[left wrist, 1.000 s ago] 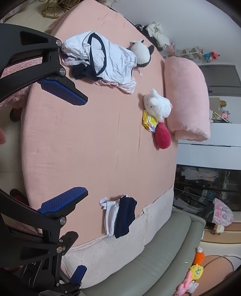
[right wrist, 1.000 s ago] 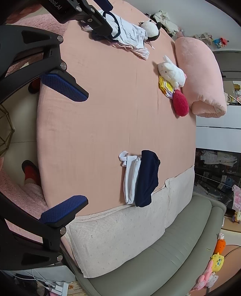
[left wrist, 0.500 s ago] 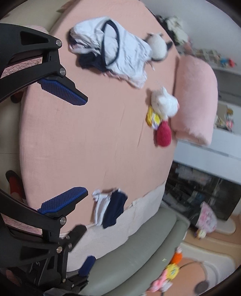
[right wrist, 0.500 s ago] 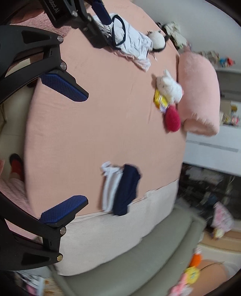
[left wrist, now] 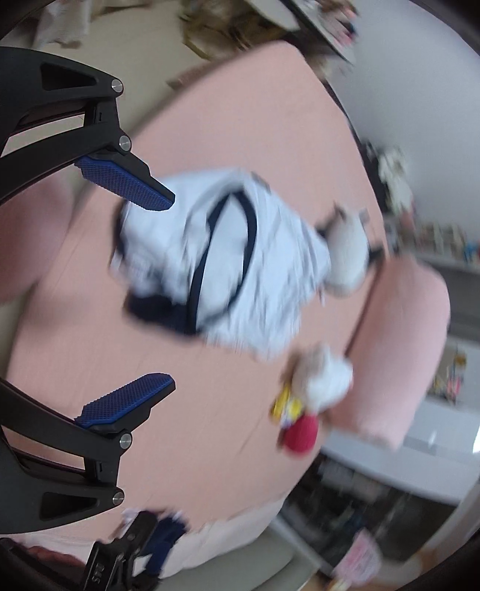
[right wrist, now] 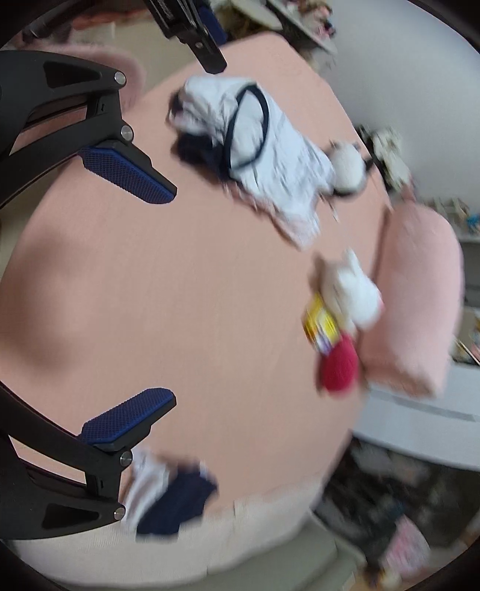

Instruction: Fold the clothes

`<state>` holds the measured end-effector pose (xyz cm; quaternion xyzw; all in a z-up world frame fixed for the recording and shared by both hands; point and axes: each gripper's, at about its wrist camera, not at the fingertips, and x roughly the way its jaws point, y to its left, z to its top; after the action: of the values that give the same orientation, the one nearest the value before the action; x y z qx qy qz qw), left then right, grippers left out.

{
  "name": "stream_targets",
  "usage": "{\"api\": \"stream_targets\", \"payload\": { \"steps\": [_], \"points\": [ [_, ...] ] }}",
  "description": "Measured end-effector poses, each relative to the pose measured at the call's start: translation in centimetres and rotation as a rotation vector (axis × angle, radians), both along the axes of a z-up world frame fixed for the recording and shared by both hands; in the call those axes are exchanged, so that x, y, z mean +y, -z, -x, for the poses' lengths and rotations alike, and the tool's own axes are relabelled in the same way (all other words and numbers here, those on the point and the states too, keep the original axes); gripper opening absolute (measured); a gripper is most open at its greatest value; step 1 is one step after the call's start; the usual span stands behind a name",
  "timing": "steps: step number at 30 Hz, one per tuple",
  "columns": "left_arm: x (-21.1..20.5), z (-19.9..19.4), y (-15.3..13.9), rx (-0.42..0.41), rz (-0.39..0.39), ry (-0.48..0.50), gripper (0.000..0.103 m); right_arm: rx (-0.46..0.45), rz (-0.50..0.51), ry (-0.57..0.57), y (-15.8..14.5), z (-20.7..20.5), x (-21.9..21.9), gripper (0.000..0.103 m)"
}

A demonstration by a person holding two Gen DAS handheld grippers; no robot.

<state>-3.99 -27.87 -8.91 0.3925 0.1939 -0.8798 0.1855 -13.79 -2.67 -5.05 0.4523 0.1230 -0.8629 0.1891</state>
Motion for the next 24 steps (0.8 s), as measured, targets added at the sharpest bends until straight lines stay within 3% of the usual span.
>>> {"api": "stream_targets", "payload": {
  "steps": [3, 7, 11, 13, 15, 19, 21, 22, 23, 24],
  "points": [
    [-4.6, 1.1, 2.0, -0.031, 0.001, -0.078, 0.092, -0.075, 0.03, -0.065, 2.6, 2.6, -4.6, 0.093],
    [-9.0, 3.6, 4.5, -0.083, 0.001, -0.095, 0.092, -0.081, -0.007, -0.135, 5.5, 5.2, -11.4, 0.092],
    [-10.8, 5.7, 7.0, -0.127, -0.013, -0.052, 0.092, -0.104, -0.077, -0.208, 9.7, 7.3, -17.6, 0.088],
    [-11.2, 6.5, 8.4, -0.15, -0.023, -0.055, 0.092, -0.129, -0.127, -0.229, 11.8, 8.2, -20.0, 0.074],
    [-11.4, 7.1, 9.3, -0.169, -0.021, -0.059, 0.092, -0.155, -0.16, -0.244, 13.6, 9.0, -21.7, 0.068],
    [-12.2, 7.9, 10.4, -0.2, 0.058, -0.121, 0.09, -0.193, -0.195, -0.254, 15.6, 10.5, -23.2, 0.065],
    [-12.7, 8.1, 10.4, -0.193, 0.078, -0.14, 0.073, -0.209, -0.208, -0.259, 16.5, 11.3, -23.7, 0.06],
    [-12.9, 8.2, 10.4, -0.192, 0.076, -0.144, 0.052, -0.214, -0.205, -0.258, 16.5, 11.7, -23.7, 0.049],
    [-13.0, 8.4, 10.5, -0.194, 0.077, -0.141, 0.038, -0.218, -0.196, -0.255, 16.4, 12.0, -23.5, 0.043],
    [-13.0, 8.7, 10.6, -0.2, 0.081, -0.131, 0.035, -0.207, -0.199, -0.252, 16.2, 12.2, -23.5, 0.034]
  ]
}}
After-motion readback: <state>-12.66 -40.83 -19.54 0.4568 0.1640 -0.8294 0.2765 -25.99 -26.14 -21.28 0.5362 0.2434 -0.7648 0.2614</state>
